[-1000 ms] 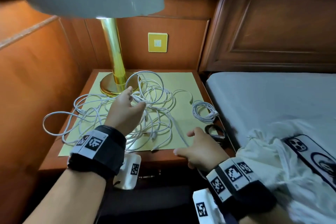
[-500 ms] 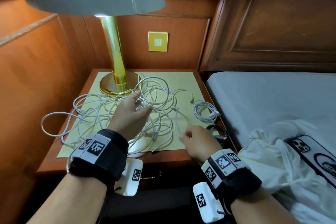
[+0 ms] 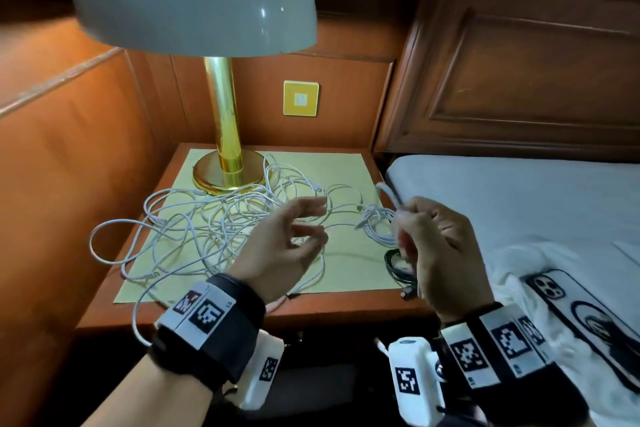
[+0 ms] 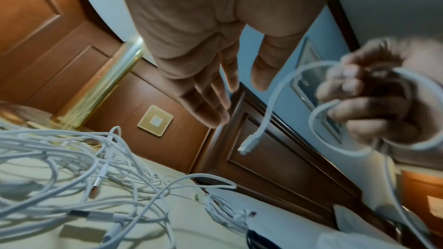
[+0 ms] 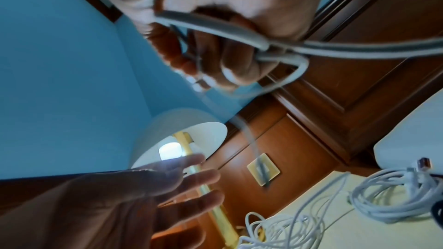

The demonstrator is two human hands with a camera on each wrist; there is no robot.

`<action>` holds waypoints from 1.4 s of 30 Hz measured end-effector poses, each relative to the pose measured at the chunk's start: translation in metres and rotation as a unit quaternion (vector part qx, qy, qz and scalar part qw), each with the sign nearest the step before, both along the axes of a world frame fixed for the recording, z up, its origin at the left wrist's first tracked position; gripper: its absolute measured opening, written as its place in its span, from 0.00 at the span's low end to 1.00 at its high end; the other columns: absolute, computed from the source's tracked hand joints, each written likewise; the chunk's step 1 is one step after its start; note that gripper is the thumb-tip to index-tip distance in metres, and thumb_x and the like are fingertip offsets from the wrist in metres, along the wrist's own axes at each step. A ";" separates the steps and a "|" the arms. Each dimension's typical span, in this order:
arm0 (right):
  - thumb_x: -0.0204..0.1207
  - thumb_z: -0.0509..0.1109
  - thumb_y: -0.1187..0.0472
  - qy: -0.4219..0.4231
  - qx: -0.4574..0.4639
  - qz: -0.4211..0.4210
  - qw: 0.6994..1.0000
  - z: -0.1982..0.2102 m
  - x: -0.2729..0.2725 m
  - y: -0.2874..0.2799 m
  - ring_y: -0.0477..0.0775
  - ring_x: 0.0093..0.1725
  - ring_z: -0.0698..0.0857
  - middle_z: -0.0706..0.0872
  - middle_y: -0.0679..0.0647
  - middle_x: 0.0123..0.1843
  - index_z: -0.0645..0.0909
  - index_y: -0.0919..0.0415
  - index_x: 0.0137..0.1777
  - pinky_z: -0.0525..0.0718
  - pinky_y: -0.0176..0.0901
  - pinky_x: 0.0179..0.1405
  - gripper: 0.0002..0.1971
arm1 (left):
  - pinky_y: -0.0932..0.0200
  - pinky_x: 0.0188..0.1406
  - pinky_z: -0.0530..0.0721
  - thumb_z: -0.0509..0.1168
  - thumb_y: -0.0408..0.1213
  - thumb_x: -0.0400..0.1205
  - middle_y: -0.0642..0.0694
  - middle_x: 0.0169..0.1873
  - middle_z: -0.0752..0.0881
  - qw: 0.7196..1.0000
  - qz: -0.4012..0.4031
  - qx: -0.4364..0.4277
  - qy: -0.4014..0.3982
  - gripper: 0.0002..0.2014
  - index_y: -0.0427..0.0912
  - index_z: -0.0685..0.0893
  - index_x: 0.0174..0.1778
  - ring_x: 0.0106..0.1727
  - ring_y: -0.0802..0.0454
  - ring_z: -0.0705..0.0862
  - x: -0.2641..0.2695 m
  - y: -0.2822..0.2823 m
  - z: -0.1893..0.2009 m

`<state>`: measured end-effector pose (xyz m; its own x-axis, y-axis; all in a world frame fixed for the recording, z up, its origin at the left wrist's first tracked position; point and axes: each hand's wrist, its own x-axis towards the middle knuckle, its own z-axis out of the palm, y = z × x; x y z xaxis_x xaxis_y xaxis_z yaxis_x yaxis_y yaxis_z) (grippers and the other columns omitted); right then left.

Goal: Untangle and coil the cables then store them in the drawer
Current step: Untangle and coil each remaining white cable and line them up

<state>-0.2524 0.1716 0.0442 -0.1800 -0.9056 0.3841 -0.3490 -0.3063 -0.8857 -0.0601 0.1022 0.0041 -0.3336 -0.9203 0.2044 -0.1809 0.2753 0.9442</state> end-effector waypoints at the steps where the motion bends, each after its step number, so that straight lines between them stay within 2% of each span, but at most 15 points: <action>1: 0.72 0.62 0.54 -0.006 0.027 0.040 0.999 0.003 0.002 0.006 0.48 0.23 0.65 0.67 0.57 0.24 0.68 0.62 0.26 0.64 0.37 0.22 0.16 | 0.58 0.59 0.88 0.71 0.29 0.82 0.56 0.71 0.81 1.000 -0.021 -0.018 -0.006 0.29 0.63 0.75 0.72 0.68 0.57 0.83 -0.001 0.007 0.001; 4: 0.64 0.64 0.51 -0.074 0.109 0.147 0.980 0.010 0.011 0.022 0.50 0.22 0.59 0.64 0.58 0.26 0.68 0.58 0.25 0.58 0.35 0.21 0.14 | 0.61 0.66 0.80 0.73 0.38 0.81 0.61 0.83 0.64 0.989 -0.048 -0.114 -0.082 0.38 0.68 0.63 0.81 0.80 0.65 0.67 0.003 0.026 0.011; 6: 0.61 0.66 0.52 -0.153 0.127 0.169 0.965 0.013 0.015 0.032 0.50 0.23 0.54 0.63 0.60 0.27 0.67 0.60 0.27 0.53 0.36 0.22 0.14 | 0.57 0.68 0.80 0.70 0.42 0.83 0.60 0.76 0.76 0.983 -0.049 -0.162 -0.073 0.23 0.62 0.76 0.74 0.77 0.62 0.74 0.005 0.034 0.020; 9: 0.61 0.65 0.56 -0.268 0.115 0.133 0.947 0.022 0.018 0.047 0.49 0.22 0.52 0.65 0.55 0.28 0.64 0.59 0.29 0.48 0.40 0.22 0.12 | 0.56 0.49 0.87 0.67 0.33 0.86 0.51 0.40 0.91 0.995 -0.065 -0.071 0.024 0.05 0.44 0.88 0.51 0.42 0.55 0.89 0.007 0.048 0.036; 12: 0.68 0.61 0.58 -0.292 0.132 0.089 0.943 0.038 0.016 0.062 0.49 0.23 0.56 0.68 0.52 0.30 0.66 0.56 0.29 0.51 0.43 0.22 0.09 | 0.59 0.27 0.82 0.62 0.25 0.86 0.42 0.31 0.88 0.991 -0.075 0.007 0.107 0.06 0.37 0.83 0.54 0.24 0.47 0.82 0.015 0.063 0.054; 15: 0.81 0.61 0.58 -0.166 0.169 0.054 0.970 0.052 0.012 0.072 0.51 0.25 0.76 0.79 0.55 0.35 0.78 0.61 0.35 0.71 0.46 0.27 0.14 | 0.58 0.26 0.81 0.59 0.24 0.87 0.37 0.33 0.86 0.980 -0.075 0.023 0.182 0.07 0.39 0.78 0.56 0.21 0.43 0.82 0.021 0.075 0.068; 17: 0.84 0.65 0.55 0.010 0.196 0.022 0.980 0.057 0.009 0.082 0.46 0.40 0.88 0.87 0.48 0.46 0.87 0.55 0.47 0.82 0.42 0.42 0.10 | 0.57 0.26 0.83 0.58 0.24 0.87 0.36 0.32 0.83 0.970 -0.063 0.026 0.235 0.08 0.37 0.81 0.51 0.22 0.42 0.84 0.020 0.083 0.073; 20: 0.80 0.71 0.50 0.263 0.193 -0.009 0.945 0.063 -0.004 0.099 0.38 0.55 0.83 0.80 0.40 0.62 0.80 0.39 0.66 0.78 0.26 0.52 0.16 | 0.57 0.26 0.84 0.60 0.25 0.83 0.37 0.30 0.83 0.952 -0.075 0.047 0.292 0.11 0.37 0.89 0.44 0.24 0.42 0.86 0.009 0.098 0.078; 22: 0.78 0.73 0.49 0.289 0.171 -0.039 0.941 0.072 -0.015 0.110 0.38 0.50 0.85 0.82 0.39 0.55 0.81 0.42 0.60 0.76 0.25 0.42 0.12 | 0.55 0.28 0.86 0.62 0.29 0.81 0.36 0.32 0.86 0.950 -0.103 0.054 0.288 0.10 0.34 0.89 0.46 0.29 0.40 0.89 -0.001 0.107 0.083; 24: 0.80 0.72 0.51 0.166 0.169 -0.041 0.971 0.076 -0.027 0.117 0.41 0.38 0.88 0.88 0.46 0.41 0.85 0.53 0.45 0.77 0.29 0.34 0.07 | 0.53 0.36 0.90 0.63 0.32 0.81 0.33 0.38 0.90 0.953 -0.137 0.048 0.266 0.10 0.31 0.87 0.50 0.38 0.36 0.92 -0.014 0.113 0.087; 28: 0.85 0.62 0.45 -0.032 0.297 -0.030 0.954 0.047 -0.038 0.118 0.54 0.33 0.89 0.91 0.57 0.35 0.86 0.61 0.30 0.78 0.49 0.39 0.27 | 0.50 0.45 0.91 0.63 0.35 0.85 0.31 0.44 0.92 0.956 -0.183 0.029 0.227 0.11 0.32 0.87 0.51 0.46 0.34 0.92 -0.041 0.122 0.083; 33: 0.82 0.57 0.33 -0.160 0.412 0.068 0.895 0.025 -0.039 0.094 0.54 0.35 0.88 0.89 0.55 0.35 0.87 0.65 0.50 0.79 0.47 0.39 0.34 | 0.55 0.45 0.88 0.61 0.26 0.87 0.35 0.42 0.92 0.960 -0.249 0.002 0.128 0.03 0.30 0.80 0.51 0.43 0.42 0.92 -0.059 0.130 0.064; 37: 0.84 0.66 0.52 -0.296 0.373 0.164 0.864 0.028 -0.046 0.076 0.55 0.29 0.82 0.81 0.66 0.42 0.78 0.76 0.61 0.81 0.44 0.26 0.23 | 0.53 0.45 0.88 0.66 0.33 0.87 0.44 0.41 0.94 0.950 -0.310 -0.033 -0.011 0.10 0.44 0.69 0.50 0.41 0.44 0.92 -0.060 0.124 0.065; 40: 0.82 0.65 0.60 -0.375 0.327 0.127 0.858 0.028 -0.060 0.068 0.47 0.23 0.76 0.75 0.53 0.30 0.78 0.67 0.57 0.79 0.41 0.25 0.11 | 0.52 0.31 0.87 0.65 0.54 0.84 0.50 0.32 0.92 0.971 -0.185 -0.118 -0.097 0.14 0.48 0.73 0.44 0.30 0.50 0.90 -0.056 0.104 0.065; 42: 0.82 0.65 0.57 -0.361 0.304 0.122 0.873 0.031 -0.068 0.068 0.44 0.20 0.63 0.66 0.48 0.27 0.80 0.62 0.55 0.65 0.36 0.19 0.09 | 0.41 0.30 0.87 0.63 0.57 0.85 0.47 0.30 0.87 0.987 -0.034 -0.147 -0.061 0.16 0.47 0.76 0.43 0.29 0.48 0.88 -0.051 0.077 0.056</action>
<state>-0.3200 0.2394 0.0751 0.0502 -0.9475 -0.3158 0.3777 0.3108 -0.8722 -0.1110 0.1792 0.0598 -0.4311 -0.8021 0.4133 -0.2598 0.5490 0.7944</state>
